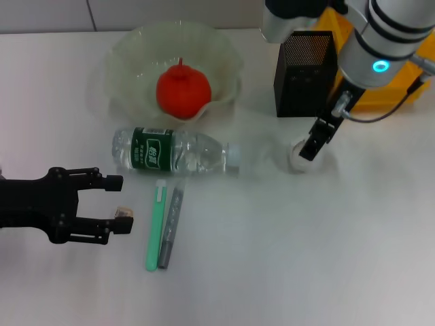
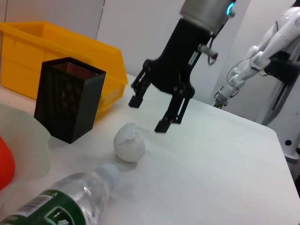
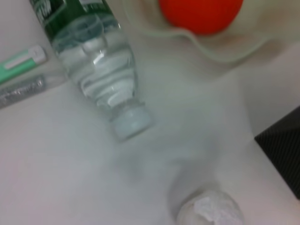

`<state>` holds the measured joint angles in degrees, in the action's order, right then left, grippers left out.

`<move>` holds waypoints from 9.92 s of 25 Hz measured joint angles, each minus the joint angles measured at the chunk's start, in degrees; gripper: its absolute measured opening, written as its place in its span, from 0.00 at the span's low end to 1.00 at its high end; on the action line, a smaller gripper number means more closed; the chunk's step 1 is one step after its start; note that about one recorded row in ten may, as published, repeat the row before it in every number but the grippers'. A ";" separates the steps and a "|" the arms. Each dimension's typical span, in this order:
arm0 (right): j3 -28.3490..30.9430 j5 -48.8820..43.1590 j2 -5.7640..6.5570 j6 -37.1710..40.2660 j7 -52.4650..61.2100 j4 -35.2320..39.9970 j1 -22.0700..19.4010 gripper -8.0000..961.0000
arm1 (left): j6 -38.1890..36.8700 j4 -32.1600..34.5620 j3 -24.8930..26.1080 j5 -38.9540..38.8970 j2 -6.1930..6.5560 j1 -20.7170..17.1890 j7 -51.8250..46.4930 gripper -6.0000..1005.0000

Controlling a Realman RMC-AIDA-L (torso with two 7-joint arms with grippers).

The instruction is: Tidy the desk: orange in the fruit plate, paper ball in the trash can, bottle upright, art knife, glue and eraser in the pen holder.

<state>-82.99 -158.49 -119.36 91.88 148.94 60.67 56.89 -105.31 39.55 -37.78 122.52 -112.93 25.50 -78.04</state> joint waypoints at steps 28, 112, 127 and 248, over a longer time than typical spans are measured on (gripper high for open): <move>-2.63 2.39 -0.19 -11.88 -0.71 -11.29 -0.46 0.59 | 1.69 0.00 -0.19 0.32 -0.89 0.66 -0.06 0.84; 41.59 52.30 0.22 9.05 -52.61 15.04 -49.93 0.85 | 36.44 18.83 -55.26 13.48 -6.23 22.86 -25.45 0.84; 41.94 52.28 0.27 8.72 -52.77 13.84 -49.70 0.85 | 46.01 15.56 -63.42 14.57 -6.25 22.85 -29.88 0.84; 19.08 37.43 0.32 8.00 -20.58 28.16 -27.68 0.84 | 10.93 18.59 -1.68 -28.83 -3.05 -16.88 -2.89 0.86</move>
<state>-63.91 -121.06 -119.03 99.88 128.35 88.83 29.20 -94.38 58.14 -39.46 93.69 -115.99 8.62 -80.94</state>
